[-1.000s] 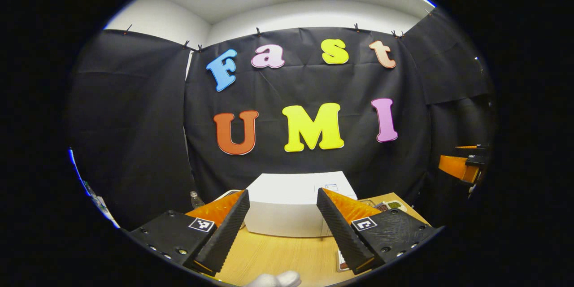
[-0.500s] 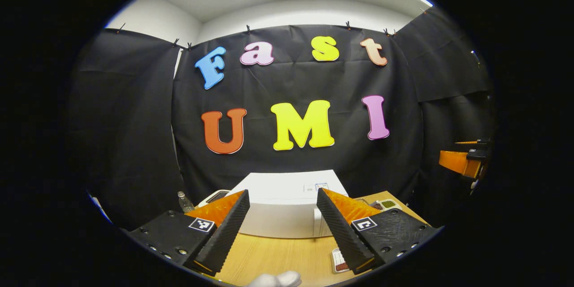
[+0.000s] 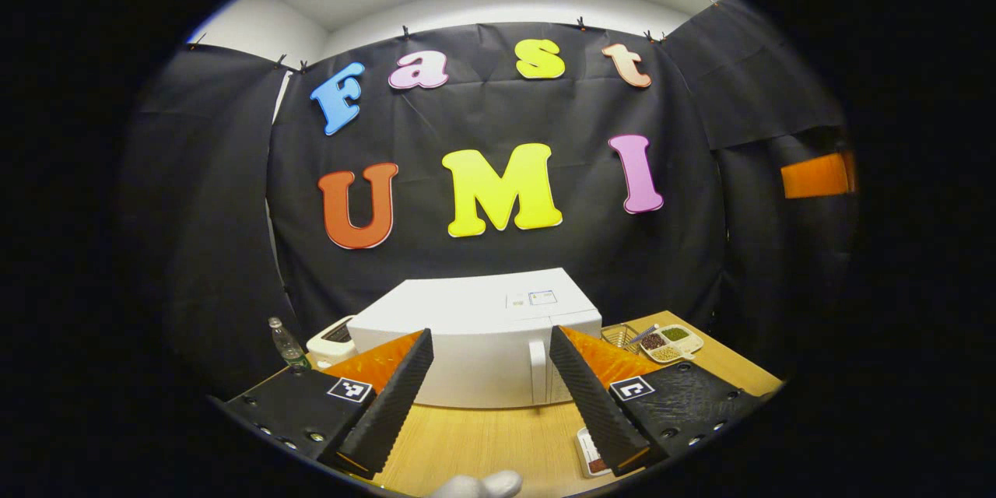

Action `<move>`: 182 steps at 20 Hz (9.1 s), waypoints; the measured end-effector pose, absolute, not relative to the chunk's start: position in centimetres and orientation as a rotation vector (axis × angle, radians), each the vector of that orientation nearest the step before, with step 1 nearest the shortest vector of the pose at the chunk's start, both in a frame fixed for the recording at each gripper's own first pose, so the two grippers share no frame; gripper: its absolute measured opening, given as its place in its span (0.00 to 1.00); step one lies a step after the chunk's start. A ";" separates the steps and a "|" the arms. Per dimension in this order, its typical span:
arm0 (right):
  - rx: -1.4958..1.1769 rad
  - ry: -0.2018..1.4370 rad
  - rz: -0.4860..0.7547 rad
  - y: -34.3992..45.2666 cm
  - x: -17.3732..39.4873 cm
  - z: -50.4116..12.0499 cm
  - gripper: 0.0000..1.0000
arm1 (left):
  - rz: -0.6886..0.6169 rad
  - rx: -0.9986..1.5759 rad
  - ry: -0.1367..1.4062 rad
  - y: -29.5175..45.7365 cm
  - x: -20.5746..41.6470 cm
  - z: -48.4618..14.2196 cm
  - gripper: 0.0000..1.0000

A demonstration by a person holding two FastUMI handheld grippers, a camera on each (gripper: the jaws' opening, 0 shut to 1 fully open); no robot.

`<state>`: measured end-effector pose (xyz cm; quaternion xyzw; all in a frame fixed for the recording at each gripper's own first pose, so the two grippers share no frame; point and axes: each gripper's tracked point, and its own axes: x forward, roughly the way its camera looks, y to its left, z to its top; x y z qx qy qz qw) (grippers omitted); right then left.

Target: Open the microwave oven with the left hand, put the food in, and close the microwave oven.

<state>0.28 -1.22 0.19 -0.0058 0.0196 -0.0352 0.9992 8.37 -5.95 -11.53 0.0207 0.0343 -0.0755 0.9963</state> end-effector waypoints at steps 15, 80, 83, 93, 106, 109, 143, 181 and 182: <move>-0.057 0.163 -0.115 -0.6 0.8 -2.1 0.92 | -0.199 0.007 0.204 -12.3 20.3 -24.6 0.95; -0.090 0.134 -0.011 11.3 -6.4 -3.0 0.92 | 0.023 0.037 0.343 17.6 -1.2 -27.3 0.92; -0.089 0.154 -0.021 10.7 -5.7 -5.3 0.92 | 0.065 0.051 0.353 20.6 -2.2 -26.8 0.94; -0.025 0.349 0.002 8.2 -3.0 -17.1 1.00 | 0.163 0.082 0.269 25.3 -4.1 -21.3 0.91; 0.223 0.733 0.155 8.4 1.9 -33.9 0.71 | 0.073 0.075 0.225 18.0 -4.5 -15.9 0.94; 0.400 0.795 0.183 9.0 2.3 -35.4 0.61 | 0.083 0.086 0.245 16.8 -4.5 -15.3 0.94; 1.050 0.350 0.067 31.2 20.5 -24.7 0.15 | 0.033 0.104 0.282 19.7 -3.7 -16.7 0.94; 0.473 0.157 -0.206 30.6 37.1 -29.0 0.83 | 0.084 0.168 0.282 23.0 -3.2 -18.1 0.94; 0.452 0.147 -0.200 30.4 36.6 -28.2 0.80 | 0.087 0.171 0.282 23.1 -3.2 -18.0 0.94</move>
